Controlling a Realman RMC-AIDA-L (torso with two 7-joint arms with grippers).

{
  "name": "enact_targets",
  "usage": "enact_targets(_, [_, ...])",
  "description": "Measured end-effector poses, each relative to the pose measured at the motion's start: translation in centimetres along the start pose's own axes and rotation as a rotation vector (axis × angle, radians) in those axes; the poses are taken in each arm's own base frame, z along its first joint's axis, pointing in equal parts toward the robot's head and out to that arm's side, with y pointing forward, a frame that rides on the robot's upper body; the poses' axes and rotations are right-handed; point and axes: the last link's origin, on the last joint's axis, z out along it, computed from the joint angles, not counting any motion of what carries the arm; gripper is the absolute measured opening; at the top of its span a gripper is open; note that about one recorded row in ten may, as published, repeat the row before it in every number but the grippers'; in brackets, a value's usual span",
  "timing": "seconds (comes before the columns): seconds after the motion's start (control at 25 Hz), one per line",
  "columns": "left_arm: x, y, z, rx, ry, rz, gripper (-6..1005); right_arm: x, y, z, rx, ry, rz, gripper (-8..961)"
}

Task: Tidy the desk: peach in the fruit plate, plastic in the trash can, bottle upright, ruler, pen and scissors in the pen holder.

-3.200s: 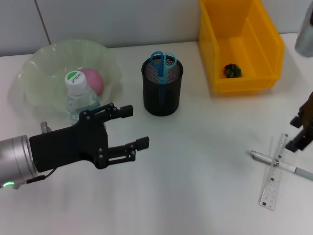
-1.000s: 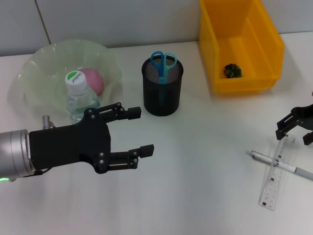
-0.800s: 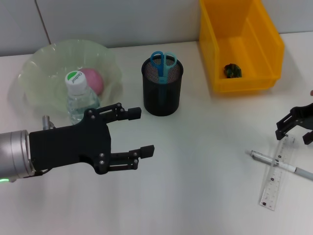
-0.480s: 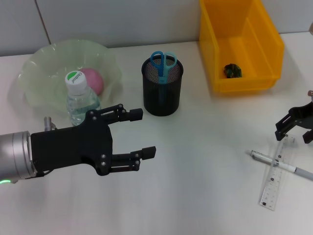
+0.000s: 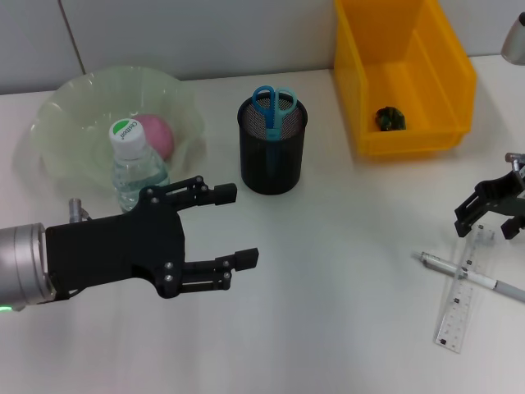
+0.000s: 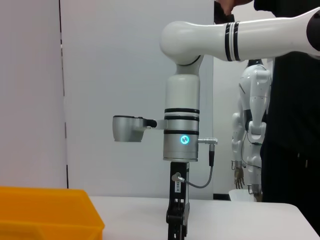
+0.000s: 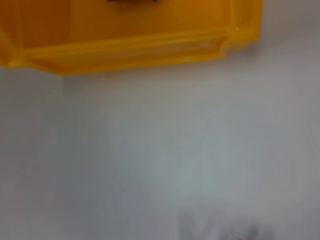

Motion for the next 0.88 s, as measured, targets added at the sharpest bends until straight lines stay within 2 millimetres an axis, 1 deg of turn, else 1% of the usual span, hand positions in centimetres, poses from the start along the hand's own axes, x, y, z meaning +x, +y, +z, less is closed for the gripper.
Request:
enact_targets(0.36, [0.13, 0.22, -0.14, -0.008, 0.008, 0.001, 806, -0.07, 0.27, 0.58, 0.035, 0.016, -0.031, 738])
enact_targets(0.88, [0.20, 0.70, -0.29, -0.020, 0.018, 0.000, 807, -0.38, 0.92, 0.72, 0.050, 0.023, -0.060, 739])
